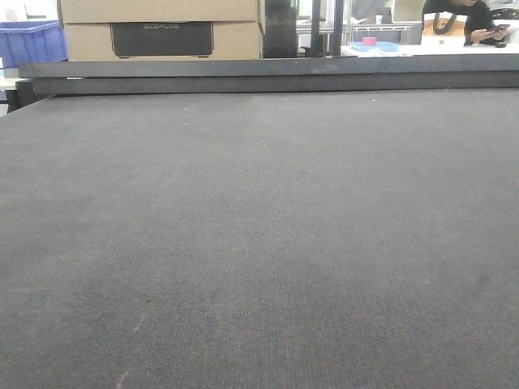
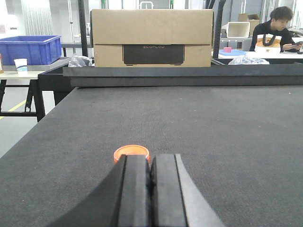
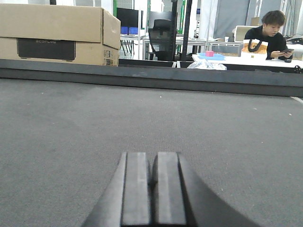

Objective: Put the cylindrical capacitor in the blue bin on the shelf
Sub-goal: 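Lower both grippers over the brown capacitor and orange cylinder on the table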

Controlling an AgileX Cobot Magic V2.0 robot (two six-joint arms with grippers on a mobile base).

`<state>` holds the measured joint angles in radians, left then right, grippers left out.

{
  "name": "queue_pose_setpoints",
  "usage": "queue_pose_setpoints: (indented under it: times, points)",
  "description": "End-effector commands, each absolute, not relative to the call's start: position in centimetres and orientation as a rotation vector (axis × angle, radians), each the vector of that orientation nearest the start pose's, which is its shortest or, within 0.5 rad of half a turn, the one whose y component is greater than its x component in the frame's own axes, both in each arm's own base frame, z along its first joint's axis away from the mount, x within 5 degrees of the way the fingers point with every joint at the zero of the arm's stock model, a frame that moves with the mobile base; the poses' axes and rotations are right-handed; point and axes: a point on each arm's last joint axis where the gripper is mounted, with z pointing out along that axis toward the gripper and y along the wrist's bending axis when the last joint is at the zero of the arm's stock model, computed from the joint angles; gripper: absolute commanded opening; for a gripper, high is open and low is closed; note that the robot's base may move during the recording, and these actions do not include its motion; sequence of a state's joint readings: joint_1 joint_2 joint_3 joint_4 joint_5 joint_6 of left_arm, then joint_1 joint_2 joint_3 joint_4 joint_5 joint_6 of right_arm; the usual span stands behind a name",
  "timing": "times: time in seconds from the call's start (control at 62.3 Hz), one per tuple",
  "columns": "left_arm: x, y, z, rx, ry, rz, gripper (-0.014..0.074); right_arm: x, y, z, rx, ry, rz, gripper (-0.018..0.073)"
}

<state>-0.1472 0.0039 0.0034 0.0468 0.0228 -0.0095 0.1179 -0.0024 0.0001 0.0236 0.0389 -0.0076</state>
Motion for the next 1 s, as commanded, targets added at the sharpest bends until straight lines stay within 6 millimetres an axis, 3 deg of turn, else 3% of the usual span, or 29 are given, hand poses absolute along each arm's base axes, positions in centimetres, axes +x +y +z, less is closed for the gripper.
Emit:
queue_pose_setpoints:
  times: [0.0,0.98]
  points:
    - [5.56,-0.81,21.27,0.136,1.484,-0.086,-0.0111,5.58,0.67,21.19,-0.08,1.497,0.107,-0.0168]
    - [5.49,-0.8,21.75,0.137,1.465,-0.084,-0.0111,5.53,0.65,21.74,-0.065,1.437,0.119,-0.0168]
